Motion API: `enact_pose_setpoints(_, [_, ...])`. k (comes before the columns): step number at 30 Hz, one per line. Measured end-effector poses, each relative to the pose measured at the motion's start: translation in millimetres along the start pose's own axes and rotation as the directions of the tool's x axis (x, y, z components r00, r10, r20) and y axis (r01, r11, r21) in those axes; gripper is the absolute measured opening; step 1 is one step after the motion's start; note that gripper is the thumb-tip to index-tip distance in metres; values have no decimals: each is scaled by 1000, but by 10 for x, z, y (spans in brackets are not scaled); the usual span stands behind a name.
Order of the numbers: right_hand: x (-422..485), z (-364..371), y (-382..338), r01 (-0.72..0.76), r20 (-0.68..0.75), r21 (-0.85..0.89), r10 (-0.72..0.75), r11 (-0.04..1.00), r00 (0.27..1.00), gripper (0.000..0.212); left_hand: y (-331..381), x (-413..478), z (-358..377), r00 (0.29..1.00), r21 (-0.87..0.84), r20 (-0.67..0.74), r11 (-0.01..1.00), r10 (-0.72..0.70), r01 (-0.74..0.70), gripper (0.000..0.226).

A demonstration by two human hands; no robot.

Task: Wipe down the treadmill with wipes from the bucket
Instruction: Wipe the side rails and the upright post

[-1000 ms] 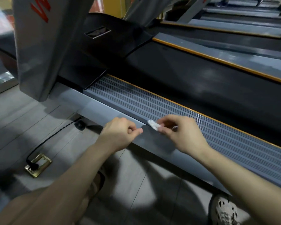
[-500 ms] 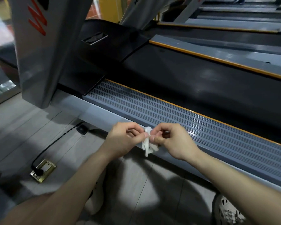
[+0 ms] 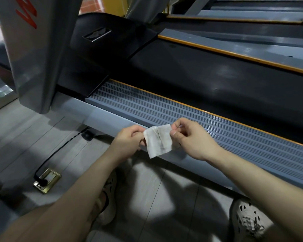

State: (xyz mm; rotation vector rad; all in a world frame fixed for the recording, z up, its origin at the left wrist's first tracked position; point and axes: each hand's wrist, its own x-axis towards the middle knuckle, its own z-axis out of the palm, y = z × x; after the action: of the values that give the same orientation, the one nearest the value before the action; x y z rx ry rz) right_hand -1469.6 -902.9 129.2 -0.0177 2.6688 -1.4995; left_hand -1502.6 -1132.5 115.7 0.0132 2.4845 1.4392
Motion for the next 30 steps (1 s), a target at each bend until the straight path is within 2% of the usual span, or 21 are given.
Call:
enact_pose_setpoints(3, [-25, -11, -17, -22, -4, 27, 22, 999, 1000, 10, 31, 2, -1, 999, -164, 49, 986, -10, 18, 22])
enact_pose_setpoints(7, [-23, -13, -43, -115, -28, 61, 117, 992, 993, 10, 34, -45, 21, 997, -160, 71, 987, -2, 14, 17])
enact_pose_setpoints(9, [-13, -15, -41, -214, 62, 159, 206, 964, 977, 9, 25, -52, 25, 999, -185, 37, 982, -25, 31, 16])
enact_pose_setpoints(11, [-20, -27, -28, -268, 201, 276, 217, 923, 955, 26, 23, -55, 12, 999, -227, -9, 973, -53, 50, 19])
enact_pose_setpoints(14, [-19, -20, -26, -236, 217, 298, 175, 925, 960, 50, 15, -72, 16, 1000, -129, -15, 992, -18, 16, 18])
enact_pose_setpoints(18, [14, 10, -32, -225, 151, 360, 182, 905, 972, 43, 35, -94, 11, 988, 98, 42, 983, 149, -153, 12])
enact_pose_setpoints(20, [15, 11, -48, -222, 132, 365, 185, 904, 974, 39, 68, -111, 0, 973, -12, 153, 985, 172, -172, 16])
enact_pose_setpoints(22, [14, 29, -51, -210, 119, 334, 180, 919, 976, 40, 74, -134, 11, 953, -139, 251, 980, 172, -140, 30])
enact_pose_setpoints(24, [15, 60, -33, -206, 135, 334, 169, 920, 976, 43, 45, -121, 42, 946, -137, 264, 978, 189, -157, 43])
enact_pose_setpoints(27, [5, 83, -12, -208, 190, 355, 147, 911, 971, 49, 0, -86, 74, 963, -155, 209, 978, 168, -137, 36])
enact_pose_setpoints(30, [4, 96, 9, -165, 149, 292, 126, 942, 981, 49, -2, -79, 47, 962, -207, 223, 972, 158, -112, 21])
